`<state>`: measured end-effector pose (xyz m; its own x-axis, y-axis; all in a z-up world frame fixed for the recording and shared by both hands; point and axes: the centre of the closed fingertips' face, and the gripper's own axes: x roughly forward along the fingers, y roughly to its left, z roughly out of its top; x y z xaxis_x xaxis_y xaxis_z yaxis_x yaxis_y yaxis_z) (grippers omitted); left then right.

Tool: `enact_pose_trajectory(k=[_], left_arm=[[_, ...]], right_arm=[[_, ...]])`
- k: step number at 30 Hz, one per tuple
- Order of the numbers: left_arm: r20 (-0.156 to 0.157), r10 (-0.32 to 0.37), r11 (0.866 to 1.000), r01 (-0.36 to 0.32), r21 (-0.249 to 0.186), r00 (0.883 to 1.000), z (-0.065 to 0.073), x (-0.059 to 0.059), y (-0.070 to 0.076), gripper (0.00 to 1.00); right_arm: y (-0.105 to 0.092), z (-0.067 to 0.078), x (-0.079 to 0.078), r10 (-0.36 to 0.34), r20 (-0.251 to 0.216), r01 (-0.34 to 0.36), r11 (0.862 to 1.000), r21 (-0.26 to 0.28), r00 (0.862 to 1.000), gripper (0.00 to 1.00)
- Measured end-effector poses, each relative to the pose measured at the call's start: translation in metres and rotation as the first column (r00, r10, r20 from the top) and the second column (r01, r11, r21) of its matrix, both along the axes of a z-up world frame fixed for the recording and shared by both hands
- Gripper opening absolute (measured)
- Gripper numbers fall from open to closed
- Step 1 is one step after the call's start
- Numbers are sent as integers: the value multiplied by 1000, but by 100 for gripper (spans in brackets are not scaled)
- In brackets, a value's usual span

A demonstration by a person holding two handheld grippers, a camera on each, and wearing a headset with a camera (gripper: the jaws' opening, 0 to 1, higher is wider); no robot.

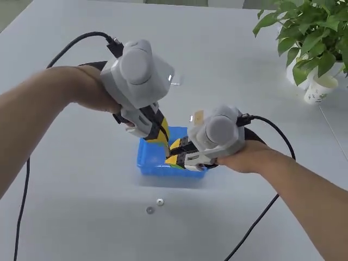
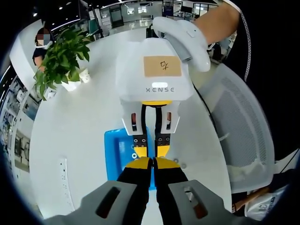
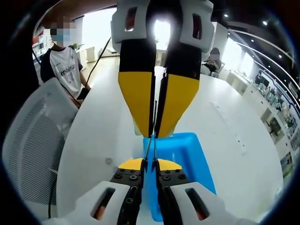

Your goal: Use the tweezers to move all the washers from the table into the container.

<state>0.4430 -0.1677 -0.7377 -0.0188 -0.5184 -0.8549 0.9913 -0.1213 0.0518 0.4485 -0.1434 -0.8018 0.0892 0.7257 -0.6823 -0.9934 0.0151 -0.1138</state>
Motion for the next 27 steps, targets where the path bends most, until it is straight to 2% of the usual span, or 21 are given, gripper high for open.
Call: enact_pose_trajectory(k=[27], left_arm=[[-34,-11,1000,11,26,999,-25,-30,4,5]], right_arm=[[4,-24,-33,12,-48,-12,1000,-1,999,11]])
